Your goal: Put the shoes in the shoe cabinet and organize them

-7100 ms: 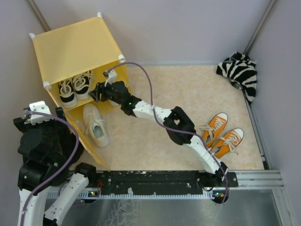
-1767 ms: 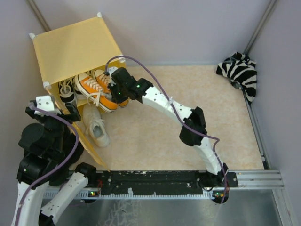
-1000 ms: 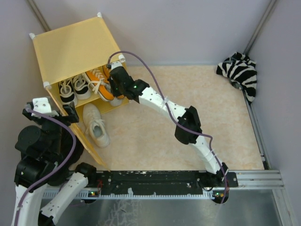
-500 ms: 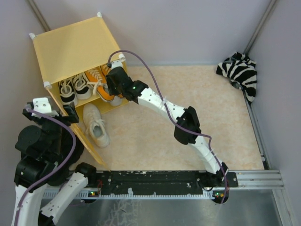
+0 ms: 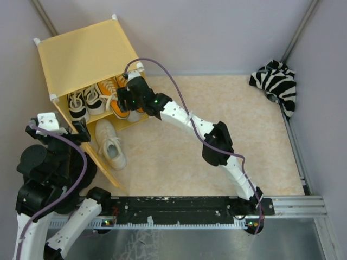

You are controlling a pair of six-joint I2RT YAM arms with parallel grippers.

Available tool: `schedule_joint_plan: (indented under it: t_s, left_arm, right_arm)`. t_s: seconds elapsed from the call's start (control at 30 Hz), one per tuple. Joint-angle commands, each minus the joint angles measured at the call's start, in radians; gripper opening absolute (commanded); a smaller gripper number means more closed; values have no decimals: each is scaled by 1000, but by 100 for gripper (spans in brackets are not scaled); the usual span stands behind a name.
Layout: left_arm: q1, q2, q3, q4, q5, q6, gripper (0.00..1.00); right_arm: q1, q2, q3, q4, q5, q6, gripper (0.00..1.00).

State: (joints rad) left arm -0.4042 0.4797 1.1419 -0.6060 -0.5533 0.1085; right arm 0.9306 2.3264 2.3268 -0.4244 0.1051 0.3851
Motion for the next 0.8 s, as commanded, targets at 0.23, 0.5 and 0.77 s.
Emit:
schedule_joint_plan:
  t_s: [0.23,0.5,0.77]
  left_arm:
    - [-7,0,24,8,-3,-8,99]
    - [-7,-3,20,10,-4,-7,99]
    - [-6,-5,26,8,9,-17,99]
  right_arm:
    - [6,-274,32,451,-163,-123,72]
    - [17,-287,70,373,-104,-173,77]
    - [3,-278,0,388,-34,-199,80]
